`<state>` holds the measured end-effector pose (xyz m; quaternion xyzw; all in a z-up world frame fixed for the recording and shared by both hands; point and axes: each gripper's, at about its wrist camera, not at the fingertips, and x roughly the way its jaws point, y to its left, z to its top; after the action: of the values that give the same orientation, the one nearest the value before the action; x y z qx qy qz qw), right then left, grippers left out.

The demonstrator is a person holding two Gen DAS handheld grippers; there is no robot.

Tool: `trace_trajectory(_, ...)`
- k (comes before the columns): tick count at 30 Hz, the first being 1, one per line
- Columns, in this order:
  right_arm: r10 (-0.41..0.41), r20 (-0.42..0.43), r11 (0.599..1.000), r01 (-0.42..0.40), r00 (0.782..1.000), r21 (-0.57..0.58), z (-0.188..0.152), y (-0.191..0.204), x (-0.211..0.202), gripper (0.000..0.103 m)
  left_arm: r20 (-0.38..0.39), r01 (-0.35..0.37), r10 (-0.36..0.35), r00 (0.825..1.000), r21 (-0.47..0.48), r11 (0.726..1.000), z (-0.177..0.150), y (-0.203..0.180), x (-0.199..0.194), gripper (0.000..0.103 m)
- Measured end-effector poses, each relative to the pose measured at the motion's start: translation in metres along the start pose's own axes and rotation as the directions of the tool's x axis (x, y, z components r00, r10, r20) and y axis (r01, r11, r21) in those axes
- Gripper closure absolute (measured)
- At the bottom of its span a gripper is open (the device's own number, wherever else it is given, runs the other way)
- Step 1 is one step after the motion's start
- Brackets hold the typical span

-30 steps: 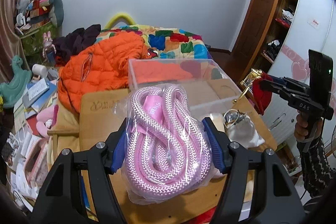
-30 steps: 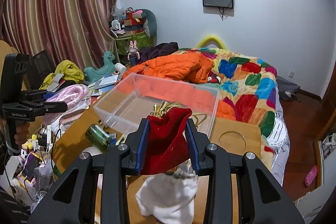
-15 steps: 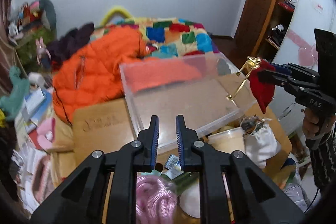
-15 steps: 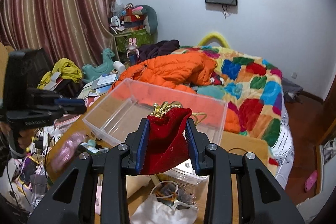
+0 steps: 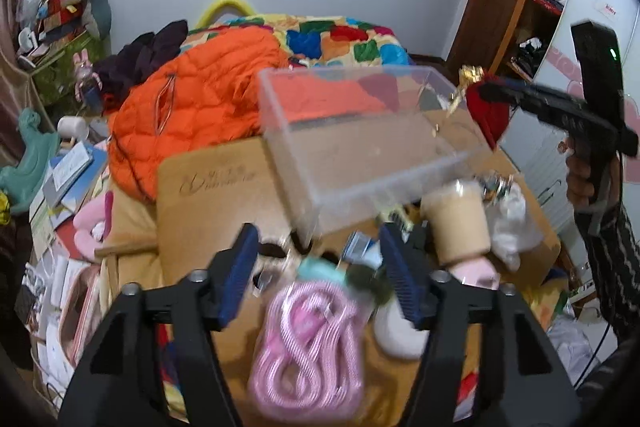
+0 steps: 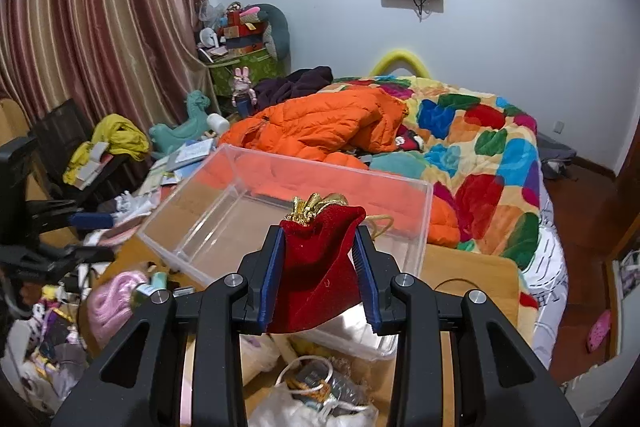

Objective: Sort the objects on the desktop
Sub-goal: 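Lower the red pouch into the clear box and open the right gripper while the left regrasps the rope bag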

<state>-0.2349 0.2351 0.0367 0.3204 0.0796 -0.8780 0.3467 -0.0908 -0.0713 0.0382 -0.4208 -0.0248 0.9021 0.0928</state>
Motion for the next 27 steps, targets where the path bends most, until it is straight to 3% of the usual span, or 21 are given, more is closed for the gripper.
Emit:
trace_trajectory(7, -0.047, -0.037, 0.999, 0.047, 0.998, -0.009, 0.006, -0.001, 0.026, 0.072, -0.094, 0.012, -0.011, 0.996, 0.015, 1.0, -0.039, 0.005, -0.001, 0.031)
trace_trajectory(16, -0.073, -0.162, 0.997, 0.07, 0.984, -0.027, 0.001, 0.001, 0.067, 0.071, -0.203, 0.017, -0.001, 0.979, 0.074, 0.997, -0.063, -0.004, 0.024, 0.021)
trace_trajectory(23, -0.084, -0.218, 0.996, 0.073, 0.972, -0.055, -0.001, 0.007, 0.081, 0.071, -0.24, -0.011, 0.038, 0.97, 0.116, 0.993, -0.067, -0.003, 0.046, 0.019)
trace_trajectory(27, -0.087, -0.253, 0.995, 0.074, 0.963, -0.059, -0.003, 0.011, 0.09, 0.071, -0.214, -0.031, 0.066, 0.975, 0.16, 0.987, -0.067, -0.006, 0.051, 0.018)
